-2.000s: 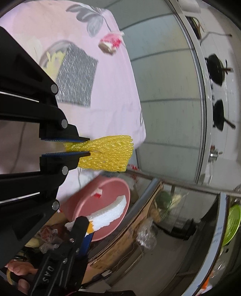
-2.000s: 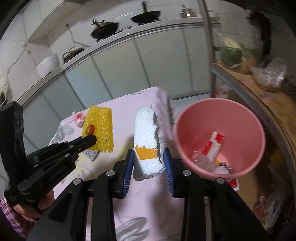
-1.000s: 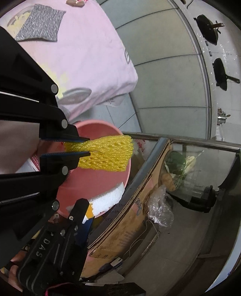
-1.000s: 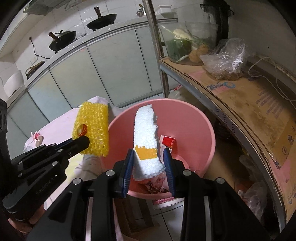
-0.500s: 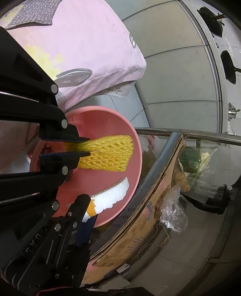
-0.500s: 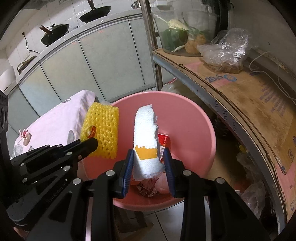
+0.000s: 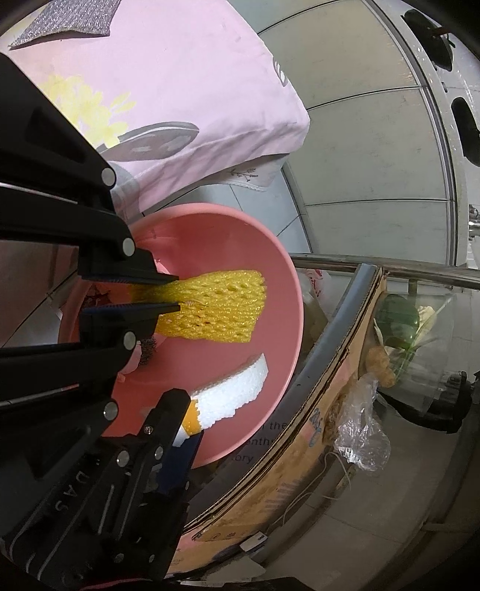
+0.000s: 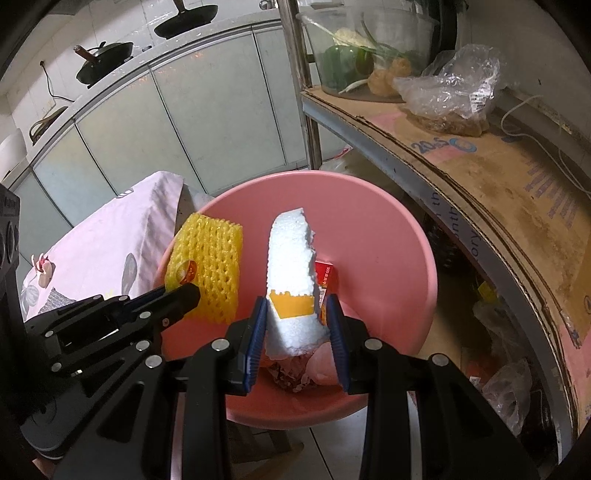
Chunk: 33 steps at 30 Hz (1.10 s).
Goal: Collect trash
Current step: 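Open both grippers to drop the yellow net and white foam into the bucket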
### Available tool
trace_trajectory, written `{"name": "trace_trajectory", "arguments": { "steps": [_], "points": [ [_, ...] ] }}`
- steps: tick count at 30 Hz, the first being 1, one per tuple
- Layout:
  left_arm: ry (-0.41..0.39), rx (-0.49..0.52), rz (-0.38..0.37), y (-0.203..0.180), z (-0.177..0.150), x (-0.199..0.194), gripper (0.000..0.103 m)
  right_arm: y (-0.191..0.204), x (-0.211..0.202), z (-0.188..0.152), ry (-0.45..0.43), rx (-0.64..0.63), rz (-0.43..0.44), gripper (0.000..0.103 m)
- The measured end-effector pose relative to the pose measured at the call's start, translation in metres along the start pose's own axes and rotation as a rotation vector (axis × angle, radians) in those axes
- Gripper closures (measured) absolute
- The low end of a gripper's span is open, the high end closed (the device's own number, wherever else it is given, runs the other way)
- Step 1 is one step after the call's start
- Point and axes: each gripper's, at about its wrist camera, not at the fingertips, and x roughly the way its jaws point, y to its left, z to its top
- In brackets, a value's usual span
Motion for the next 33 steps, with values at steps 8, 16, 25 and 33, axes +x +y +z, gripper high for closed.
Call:
{"name": "trace_trajectory", "arguments": {
  "steps": [8,16,25,33],
  "points": [
    [0.01,-0.012,0.015,0.002,-0.002,0.002,0.094,-0.002,0.005,0.0,0.018,0.019,0.002,0.07],
    [0.019,-0.021,0.028,0.004,-0.002,0.002,0.084,-0.006,0.011,-0.002,0.038,0.042,-0.006,0.069],
    [0.021,-0.018,0.016,0.004,-0.002,0.0,0.068,-0.012,0.013,0.0,0.036,0.068,-0.01,0.061],
    [0.005,-0.019,0.007,0.003,-0.001,-0.007,0.066,-0.013,0.009,-0.002,0.028,0.071,-0.015,0.06]
  ]
}}
